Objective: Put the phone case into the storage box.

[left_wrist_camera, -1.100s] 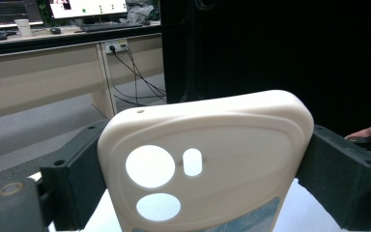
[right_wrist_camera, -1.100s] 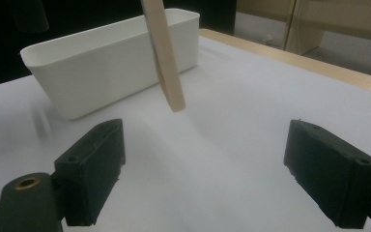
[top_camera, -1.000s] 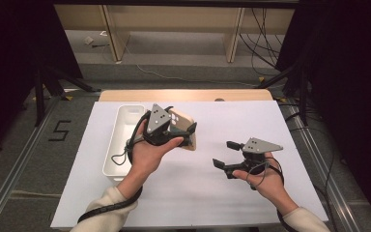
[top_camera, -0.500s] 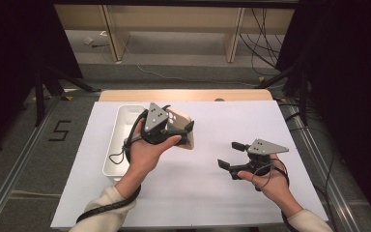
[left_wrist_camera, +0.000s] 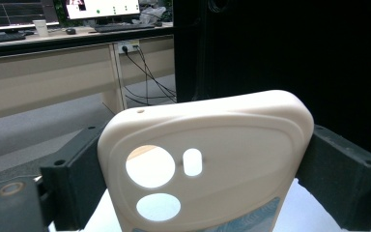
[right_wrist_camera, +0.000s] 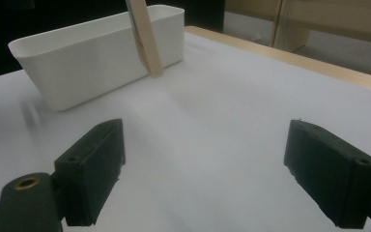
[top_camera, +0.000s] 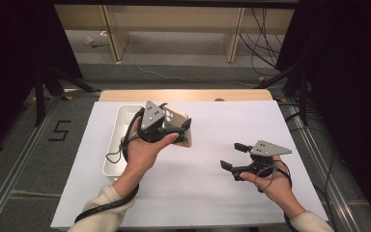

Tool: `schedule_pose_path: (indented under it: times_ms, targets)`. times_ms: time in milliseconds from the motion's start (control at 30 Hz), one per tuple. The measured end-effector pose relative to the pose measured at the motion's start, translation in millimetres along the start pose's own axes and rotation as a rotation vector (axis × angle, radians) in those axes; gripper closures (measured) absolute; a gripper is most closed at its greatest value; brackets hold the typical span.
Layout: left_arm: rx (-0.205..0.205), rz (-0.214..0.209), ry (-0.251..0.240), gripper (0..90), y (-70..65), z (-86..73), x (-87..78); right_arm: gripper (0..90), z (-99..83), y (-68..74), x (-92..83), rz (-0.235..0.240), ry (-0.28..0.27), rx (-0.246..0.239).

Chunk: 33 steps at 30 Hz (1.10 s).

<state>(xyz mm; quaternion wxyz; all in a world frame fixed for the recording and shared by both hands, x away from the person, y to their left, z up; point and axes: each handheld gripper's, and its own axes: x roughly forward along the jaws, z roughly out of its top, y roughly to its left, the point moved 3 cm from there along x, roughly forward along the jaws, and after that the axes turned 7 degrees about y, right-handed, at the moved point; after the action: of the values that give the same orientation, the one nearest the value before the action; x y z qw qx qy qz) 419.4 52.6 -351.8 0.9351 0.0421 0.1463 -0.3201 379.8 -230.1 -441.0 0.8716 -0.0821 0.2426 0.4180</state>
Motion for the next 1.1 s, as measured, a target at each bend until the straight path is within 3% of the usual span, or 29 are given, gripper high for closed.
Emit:
schedule_pose_path:
  times_ms: [1100]
  targets:
    - [-0.020,0.038,-0.013,10.9,15.6,4.1,-7.4,15.8,-9.0,-6.9,-11.4,-0.025,0.000,0.009]
